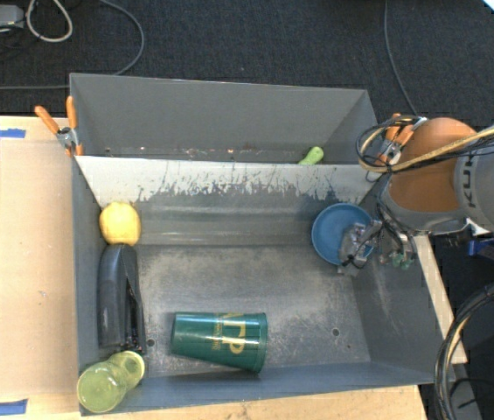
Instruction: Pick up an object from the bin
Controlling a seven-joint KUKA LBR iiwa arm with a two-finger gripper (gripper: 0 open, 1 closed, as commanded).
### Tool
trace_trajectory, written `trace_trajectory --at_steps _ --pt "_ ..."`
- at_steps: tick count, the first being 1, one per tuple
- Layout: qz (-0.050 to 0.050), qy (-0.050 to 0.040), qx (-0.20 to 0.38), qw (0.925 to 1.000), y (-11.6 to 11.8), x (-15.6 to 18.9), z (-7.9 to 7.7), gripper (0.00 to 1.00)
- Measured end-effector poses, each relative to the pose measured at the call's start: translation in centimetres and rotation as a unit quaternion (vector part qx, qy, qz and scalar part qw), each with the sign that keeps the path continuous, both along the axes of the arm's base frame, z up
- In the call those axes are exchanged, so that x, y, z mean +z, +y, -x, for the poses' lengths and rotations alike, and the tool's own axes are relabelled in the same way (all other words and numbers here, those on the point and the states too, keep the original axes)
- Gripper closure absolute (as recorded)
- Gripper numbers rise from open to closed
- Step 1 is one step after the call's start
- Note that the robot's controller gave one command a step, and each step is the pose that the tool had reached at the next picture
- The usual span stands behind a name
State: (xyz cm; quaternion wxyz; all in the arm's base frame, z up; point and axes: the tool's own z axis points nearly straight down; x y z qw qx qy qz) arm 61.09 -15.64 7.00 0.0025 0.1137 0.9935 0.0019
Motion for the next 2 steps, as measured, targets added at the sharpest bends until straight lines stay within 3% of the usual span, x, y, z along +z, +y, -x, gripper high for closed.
trace_trajectory --at_steps 1,2 --pt "-0.001 0.0011 -0.083 0.9966 0.81 -0.01 0.51 1.0" --pt "-0.001 0.0001 -0.014 0.9999 0.16 -0.04 -0.34 1.0"
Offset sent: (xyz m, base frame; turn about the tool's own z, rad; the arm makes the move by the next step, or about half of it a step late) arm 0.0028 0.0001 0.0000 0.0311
